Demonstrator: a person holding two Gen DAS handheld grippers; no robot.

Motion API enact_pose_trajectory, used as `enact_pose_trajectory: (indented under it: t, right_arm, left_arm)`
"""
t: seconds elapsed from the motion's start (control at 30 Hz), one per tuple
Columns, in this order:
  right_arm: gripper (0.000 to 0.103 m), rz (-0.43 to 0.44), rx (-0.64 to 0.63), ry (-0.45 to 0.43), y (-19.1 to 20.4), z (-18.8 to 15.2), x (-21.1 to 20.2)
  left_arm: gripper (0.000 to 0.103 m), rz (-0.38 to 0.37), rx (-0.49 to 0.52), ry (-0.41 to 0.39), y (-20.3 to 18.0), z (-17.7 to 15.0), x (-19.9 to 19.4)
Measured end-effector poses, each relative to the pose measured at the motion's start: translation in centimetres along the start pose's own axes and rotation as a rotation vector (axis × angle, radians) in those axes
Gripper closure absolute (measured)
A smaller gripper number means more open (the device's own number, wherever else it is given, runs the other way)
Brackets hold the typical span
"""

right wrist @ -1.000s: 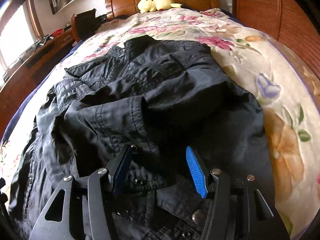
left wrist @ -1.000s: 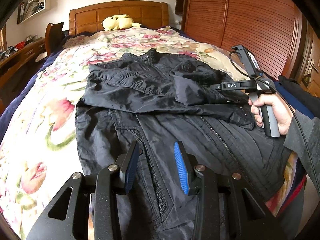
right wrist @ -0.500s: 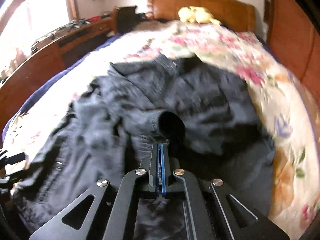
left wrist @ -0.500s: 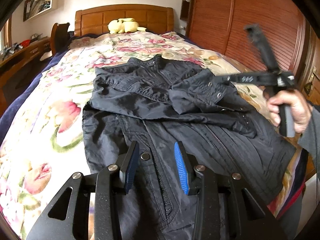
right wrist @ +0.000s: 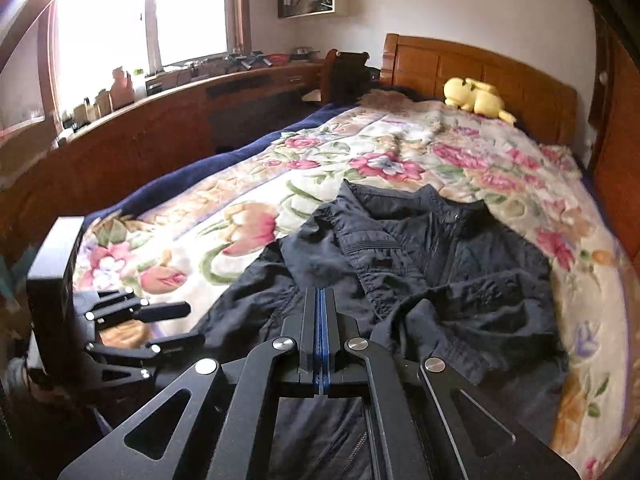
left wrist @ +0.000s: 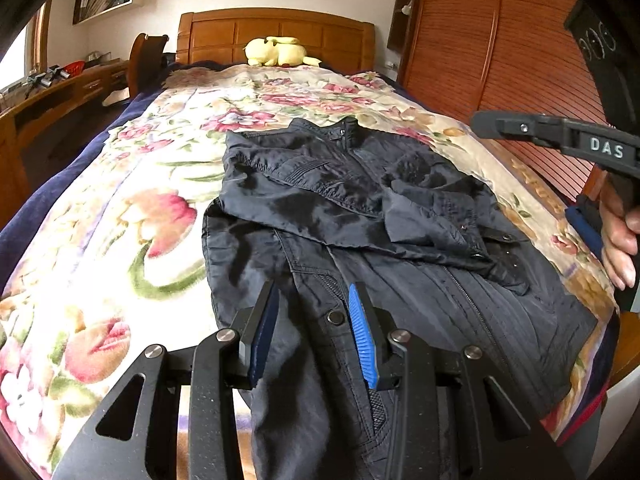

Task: Fold large clothes
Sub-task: 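Grasp the jacket side with the right gripper and fold it toward the zipper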

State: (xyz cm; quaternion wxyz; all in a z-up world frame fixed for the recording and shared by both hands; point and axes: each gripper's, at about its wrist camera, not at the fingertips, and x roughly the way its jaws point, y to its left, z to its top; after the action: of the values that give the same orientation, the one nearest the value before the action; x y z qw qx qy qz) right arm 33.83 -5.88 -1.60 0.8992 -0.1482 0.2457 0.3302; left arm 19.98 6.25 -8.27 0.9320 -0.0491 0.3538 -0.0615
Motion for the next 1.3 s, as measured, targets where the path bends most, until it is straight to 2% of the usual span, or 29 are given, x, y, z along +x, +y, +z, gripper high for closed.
enact_pose_trajectory:
  t: [0.1, 0.17, 0.23, 0.3, 0.33, 0.47, 0.53, 0.57, 0.6, 0.63, 0.7, 0.93, 1.0, 1.1, 1.17, 1.2, 1.27, 1.3]
  right_arm:
    - [0.101, -0.099, 0.058, 0.027, -2.0, -0.5, 0.8]
    - [0.085, -0.172, 0.086, 0.069, -3.9, -1.0, 2.0]
    - [0.043, -0.216, 0.130, 0.107, -6.2, -2.2, 3.4]
    - [0.028, -0.247, 0.188, 0.147, -8.3, -3.7, 4.9]
    - [0.025, -0.260, 0.204, 0.166, -9.1, -4.3, 5.7]
    - [0.024, -0.264, 0.314, 0.253, -12.2, -7.3, 9.2]
    - [0.025, -0.209, 0.389, 0.265, -13.4, -8.6, 10.3]
    - [0.030, -0.178, 0.411, 0.259, -13.6, -9.1, 10.5]
    - [0.062, -0.135, 0.415, 0.257, -13.7, -9.3, 10.8]
    - [0.084, -0.124, 0.389, 0.264, -13.4, -9.1, 10.9]
    - [0.091, -0.147, 0.303, 0.256, -12.2, -8.6, 10.7]
    - [0.092, 0.046, 0.209, 0.095, -6.5, -4.3, 4.5]
    - [0.092, 0.072, 0.186, 0.096, -4.4, -3.4, 3.4]
    - [0.088, 0.050, 0.191, 0.153, -2.5, -3.2, 2.9]
    - [0.087, 0.089, 0.214, 0.162, -2.1, -2.7, 2.4]
    - [0.084, 0.089, 0.205, 0.165, -1.7, -2.8, 1.9]
    - [0.068, 0.090, 0.186, 0.167, -1.4, -2.7, 1.2]
    - [0.056, 0.092, 0.174, 0.160, -1.0, -2.9, 0.6]
  left_arm:
    - [0.066, -0.001, 0.009, 0.005, -0.2, -0.1, 0.2]
    - [0.066, -0.002, 0.015, 0.007, -0.4, -0.1, 0.3]
    - [0.066, -0.003, 0.019, 0.011, -0.6, -0.1, 0.5]
    - [0.066, -0.003, 0.022, 0.013, -0.7, -0.1, 0.5]
    - [0.066, -0.003, 0.023, 0.015, -0.7, -0.1, 0.6]
    - [0.066, -0.002, 0.030, 0.022, -0.9, -0.2, 0.8]
    - [0.066, -0.003, 0.032, 0.024, -0.9, -0.3, 0.8]
    - [0.066, -0.004, 0.032, 0.024, -1.0, -0.3, 0.8]
    - [0.066, -0.004, 0.033, 0.025, -1.0, -0.3, 0.8]
    - [0.066, -0.003, 0.032, 0.024, -1.0, -0.3, 0.8]
    - [0.066, -0.003, 0.031, 0.025, -1.0, -0.3, 0.8]
    - [0.066, 0.000, 0.017, 0.019, -0.4, -0.2, 0.5]
    - [0.066, 0.002, 0.001, 0.017, 0.1, -0.1, 0.5]
    - [0.066, 0.003, -0.011, 0.019, 0.4, -0.2, 0.6]
    - [0.066, 0.005, -0.004, 0.022, 0.3, -0.2, 0.7]
    - [0.066, 0.004, -0.001, 0.022, 0.2, -0.1, 0.7]
    - [0.066, 0.000, 0.002, 0.020, 0.0, -0.1, 0.8]
    - [0.066, -0.002, 0.005, 0.021, 0.0, 0.0, 0.9]
